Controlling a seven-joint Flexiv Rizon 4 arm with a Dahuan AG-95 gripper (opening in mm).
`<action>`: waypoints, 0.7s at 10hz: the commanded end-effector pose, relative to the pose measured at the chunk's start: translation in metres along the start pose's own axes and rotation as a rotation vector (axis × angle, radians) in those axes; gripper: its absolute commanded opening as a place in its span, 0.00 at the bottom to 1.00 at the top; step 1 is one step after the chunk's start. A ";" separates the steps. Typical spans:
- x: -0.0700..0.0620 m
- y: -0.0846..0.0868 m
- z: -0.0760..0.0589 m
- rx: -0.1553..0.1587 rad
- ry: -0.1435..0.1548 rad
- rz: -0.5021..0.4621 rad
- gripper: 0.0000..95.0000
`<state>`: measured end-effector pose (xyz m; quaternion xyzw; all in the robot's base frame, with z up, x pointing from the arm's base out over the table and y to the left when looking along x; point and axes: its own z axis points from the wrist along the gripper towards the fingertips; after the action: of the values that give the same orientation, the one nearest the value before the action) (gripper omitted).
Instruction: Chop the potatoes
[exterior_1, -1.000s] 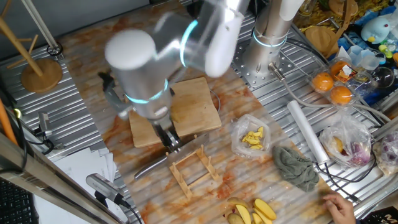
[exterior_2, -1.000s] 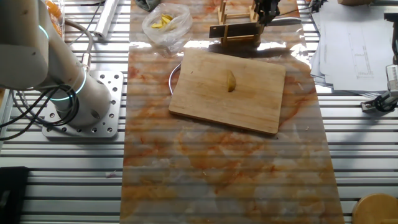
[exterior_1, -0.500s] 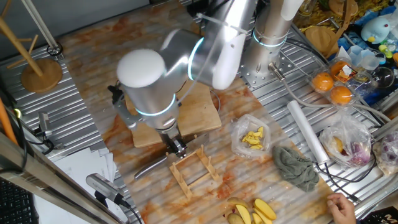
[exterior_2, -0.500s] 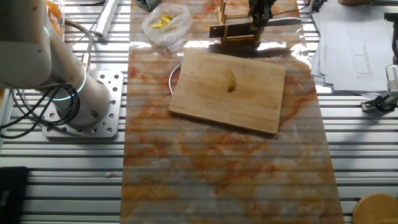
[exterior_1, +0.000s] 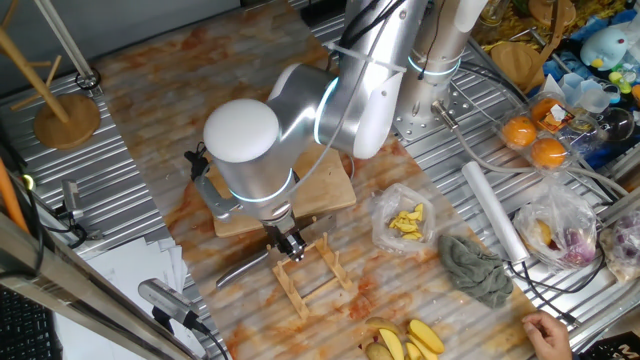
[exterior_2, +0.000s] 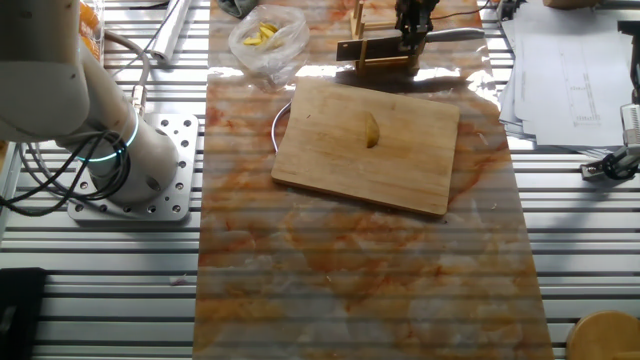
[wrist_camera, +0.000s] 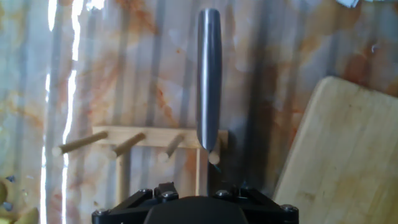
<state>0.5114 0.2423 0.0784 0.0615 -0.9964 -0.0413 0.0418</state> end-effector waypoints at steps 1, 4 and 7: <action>-0.002 -0.002 0.006 -0.001 0.000 -0.002 0.40; -0.002 -0.007 0.015 0.002 0.000 -0.003 0.40; -0.003 -0.011 0.023 0.003 0.000 -0.003 0.40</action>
<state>0.5130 0.2323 0.0517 0.0617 -0.9965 -0.0388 0.0407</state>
